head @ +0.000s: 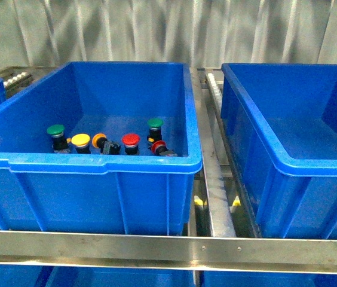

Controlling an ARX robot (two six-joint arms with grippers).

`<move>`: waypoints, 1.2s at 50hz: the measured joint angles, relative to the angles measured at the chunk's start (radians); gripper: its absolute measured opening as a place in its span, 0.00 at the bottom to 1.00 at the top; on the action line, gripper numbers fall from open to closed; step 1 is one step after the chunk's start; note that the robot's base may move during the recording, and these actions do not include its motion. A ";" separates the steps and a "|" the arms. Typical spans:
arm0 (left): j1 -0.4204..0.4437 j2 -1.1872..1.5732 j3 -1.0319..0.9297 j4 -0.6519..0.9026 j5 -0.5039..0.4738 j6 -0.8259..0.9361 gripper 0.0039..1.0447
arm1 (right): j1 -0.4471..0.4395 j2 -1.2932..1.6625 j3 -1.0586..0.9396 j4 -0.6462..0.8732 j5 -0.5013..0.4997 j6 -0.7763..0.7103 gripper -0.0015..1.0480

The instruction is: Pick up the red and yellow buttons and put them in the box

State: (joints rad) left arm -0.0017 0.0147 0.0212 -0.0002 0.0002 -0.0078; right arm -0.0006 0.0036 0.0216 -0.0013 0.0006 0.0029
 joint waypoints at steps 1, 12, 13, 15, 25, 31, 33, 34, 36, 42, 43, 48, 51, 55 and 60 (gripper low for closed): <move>0.000 0.000 0.000 0.000 0.000 0.000 0.93 | 0.000 0.000 0.000 0.000 0.000 0.000 0.94; 0.000 0.000 0.000 0.000 0.000 0.000 0.93 | 0.000 0.000 0.000 0.000 0.000 0.000 0.94; 0.000 0.000 0.000 0.000 0.000 0.000 0.93 | 0.000 0.000 0.000 0.000 0.000 0.000 0.94; 0.000 0.000 0.000 0.000 0.000 0.000 0.93 | 0.000 0.000 0.000 0.000 0.000 0.000 0.94; 0.000 0.000 0.000 0.000 0.000 0.000 0.93 | 0.000 0.000 0.000 0.000 0.000 0.000 0.94; 0.000 0.000 0.000 0.000 0.000 0.000 0.93 | 0.000 0.000 0.000 0.000 0.000 0.000 0.94; 0.000 0.000 0.000 0.000 0.000 0.000 0.93 | 0.000 0.000 0.000 0.000 0.000 0.000 0.94; 0.000 0.000 0.000 0.000 0.000 0.000 0.93 | 0.000 0.000 0.000 0.000 0.000 0.000 0.94; 0.000 0.000 0.000 0.000 0.000 0.000 0.93 | 0.000 0.000 0.000 0.000 0.000 0.000 0.94; 0.000 0.000 0.000 0.000 0.000 0.000 0.93 | 0.000 0.000 0.000 0.000 0.000 0.000 0.94; 0.000 0.000 0.000 0.000 0.000 0.000 0.93 | 0.000 0.000 0.000 0.000 0.000 0.000 0.94; 0.000 0.000 0.000 0.000 0.000 0.000 0.93 | 0.000 0.000 0.000 0.000 0.000 0.000 0.94; 0.000 0.000 0.000 0.000 0.000 0.000 0.93 | 0.000 0.000 0.000 0.000 0.000 0.000 0.94; 0.000 0.000 0.000 0.000 0.000 0.000 0.93 | 0.000 0.000 0.000 0.000 0.000 0.000 0.94; 0.000 0.000 0.000 0.000 0.000 0.000 0.93 | 0.000 0.000 0.000 0.000 0.000 0.000 0.94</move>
State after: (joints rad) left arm -0.0017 0.0147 0.0212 -0.0002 0.0002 -0.0074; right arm -0.0006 0.0036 0.0216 -0.0013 0.0002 0.0029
